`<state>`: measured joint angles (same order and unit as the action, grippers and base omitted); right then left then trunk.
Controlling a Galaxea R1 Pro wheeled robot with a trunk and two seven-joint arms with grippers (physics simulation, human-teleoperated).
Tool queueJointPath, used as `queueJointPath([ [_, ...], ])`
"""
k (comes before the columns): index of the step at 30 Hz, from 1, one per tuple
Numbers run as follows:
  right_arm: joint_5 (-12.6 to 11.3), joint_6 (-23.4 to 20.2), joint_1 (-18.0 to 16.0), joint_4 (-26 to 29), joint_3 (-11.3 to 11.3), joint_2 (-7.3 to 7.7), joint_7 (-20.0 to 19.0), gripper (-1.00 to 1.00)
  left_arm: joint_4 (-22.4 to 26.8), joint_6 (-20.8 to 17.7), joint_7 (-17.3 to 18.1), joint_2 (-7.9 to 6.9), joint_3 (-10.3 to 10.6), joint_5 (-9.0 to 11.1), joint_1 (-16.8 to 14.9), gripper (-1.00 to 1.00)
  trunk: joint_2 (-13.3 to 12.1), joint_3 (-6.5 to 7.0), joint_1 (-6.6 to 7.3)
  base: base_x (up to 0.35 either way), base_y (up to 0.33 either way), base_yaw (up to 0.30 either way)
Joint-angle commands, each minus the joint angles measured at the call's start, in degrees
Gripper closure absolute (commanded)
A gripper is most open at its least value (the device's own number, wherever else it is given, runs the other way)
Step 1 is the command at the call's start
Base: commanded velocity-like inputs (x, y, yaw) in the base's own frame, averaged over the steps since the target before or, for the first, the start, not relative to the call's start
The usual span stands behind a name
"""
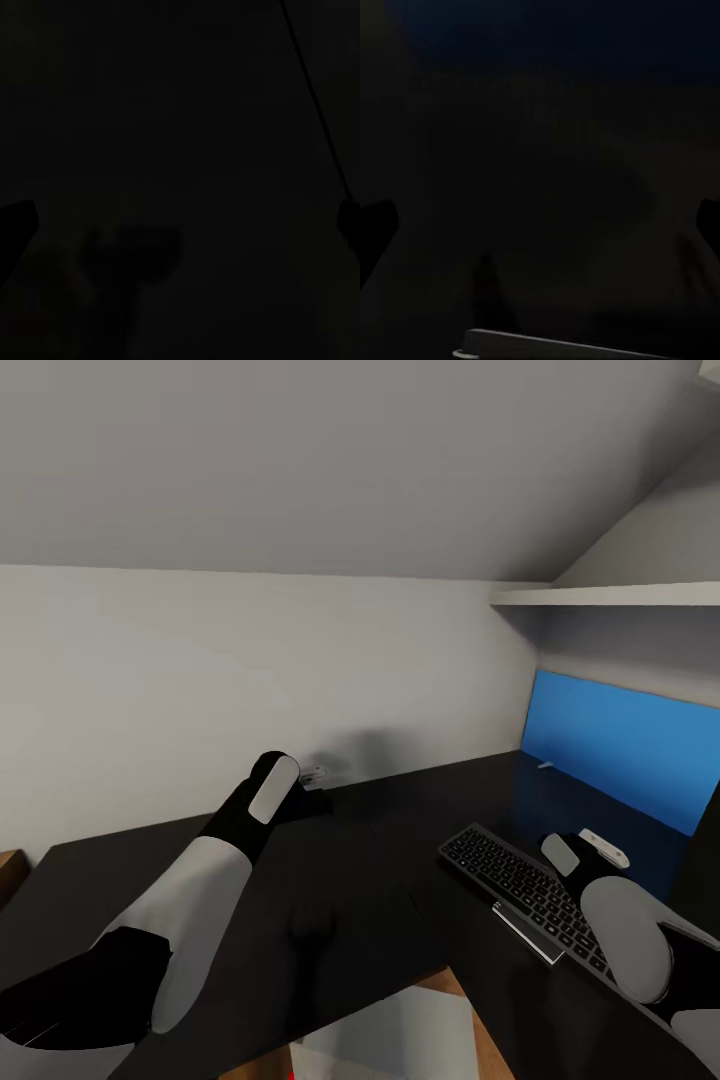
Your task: In the bedroom, organize the workspace by keeping the computer under the desk, ensuring the monitor is on the desk, placing the keyboard on the desk next to the monitor, placing the mouse on the desk next to the keyboard, moving the folder from the swivel chair onto the desk next to the mouse, stacking the notebook on top of the folder with the pen on top of the notebook, and positioning the swivel chair next to the desk.
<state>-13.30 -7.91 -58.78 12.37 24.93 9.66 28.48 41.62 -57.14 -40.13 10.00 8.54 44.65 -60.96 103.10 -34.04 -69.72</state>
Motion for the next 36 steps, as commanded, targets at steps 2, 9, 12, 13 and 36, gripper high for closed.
queueJointPath([
  [2, -0.42, -0.39, -0.02, 0.11, -0.24, 0.05, 0.26, -1.00, 0.04, -0.08, -0.56, 0.00, 0.07, 0.53, -0.04, -1.00, 0.03, -0.07, 0.01, 0.000, 0.000, 0.000],
  [9, -0.49, -0.49, -0.02, 0.11, -0.24, 0.15, 0.25, -1.00, 0.04, -0.08, -0.56, 0.00, 0.07, 0.47, -0.04, -1.00, 0.03, -0.07, 0.01, 0.000, 0.000, 0.000],
  [12, -0.50, -0.62, -0.02, 0.11, -0.23, 0.27, 0.29, -1.00, 0.04, -0.08, -0.61, 0.00, 0.07, 0.45, -0.04, -1.00, 0.83, -0.42, -0.43, 0.000, 0.000, 0.000],
  [13, -0.50, -0.65, -0.02, 0.11, -0.23, 0.30, 0.31, -1.00, 0.04, -0.08, -0.62, 0.00, 0.07, 0.45, -0.04, -1.00, 1.23, -0.60, -0.65, 0.000, 0.000, 0.000],
  [36, -0.50, -0.71, -0.02, 0.11, -0.23, 0.27, 0.33, -1.00, -0.90, -0.03, -0.31, 0.00, -0.01, 0.53, -0.04, -1.00, 2.44, -1.14, -1.31, 0.000, 0.000, 0.000],
])
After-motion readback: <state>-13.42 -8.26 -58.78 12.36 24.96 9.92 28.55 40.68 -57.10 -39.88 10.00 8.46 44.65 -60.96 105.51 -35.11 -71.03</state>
